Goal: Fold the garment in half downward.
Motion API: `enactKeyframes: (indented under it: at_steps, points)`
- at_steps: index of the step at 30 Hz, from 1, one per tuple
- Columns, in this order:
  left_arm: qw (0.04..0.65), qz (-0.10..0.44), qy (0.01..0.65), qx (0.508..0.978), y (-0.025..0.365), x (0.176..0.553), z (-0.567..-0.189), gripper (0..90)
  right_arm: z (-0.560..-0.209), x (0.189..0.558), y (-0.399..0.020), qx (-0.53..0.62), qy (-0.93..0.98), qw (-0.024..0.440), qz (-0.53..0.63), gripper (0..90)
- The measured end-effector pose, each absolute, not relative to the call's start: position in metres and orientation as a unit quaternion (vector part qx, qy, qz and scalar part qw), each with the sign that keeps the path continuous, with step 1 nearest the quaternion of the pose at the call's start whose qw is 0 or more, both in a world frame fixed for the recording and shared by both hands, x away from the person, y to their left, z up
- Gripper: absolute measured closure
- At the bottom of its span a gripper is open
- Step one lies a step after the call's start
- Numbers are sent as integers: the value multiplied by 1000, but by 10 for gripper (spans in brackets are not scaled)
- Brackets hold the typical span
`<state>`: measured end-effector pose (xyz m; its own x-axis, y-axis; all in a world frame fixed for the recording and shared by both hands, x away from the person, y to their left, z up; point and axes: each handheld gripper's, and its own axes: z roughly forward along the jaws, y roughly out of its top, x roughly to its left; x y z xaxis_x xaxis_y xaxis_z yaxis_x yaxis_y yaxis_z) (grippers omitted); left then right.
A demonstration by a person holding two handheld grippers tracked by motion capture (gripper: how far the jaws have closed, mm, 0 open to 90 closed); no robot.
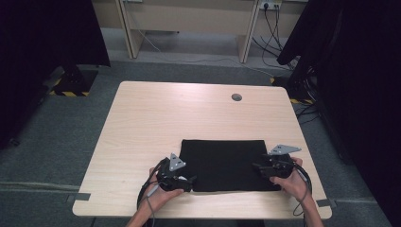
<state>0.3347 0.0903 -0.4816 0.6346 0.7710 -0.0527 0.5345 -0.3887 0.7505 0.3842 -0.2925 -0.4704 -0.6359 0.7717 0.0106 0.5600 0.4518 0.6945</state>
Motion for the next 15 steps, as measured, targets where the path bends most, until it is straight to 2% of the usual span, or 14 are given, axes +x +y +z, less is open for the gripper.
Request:
enactKeyframes:
  at_steps: [15]
  points:
    - [390,147,388,822,76,339,-482,140,-471,380,-310,410,829,162,344,375]
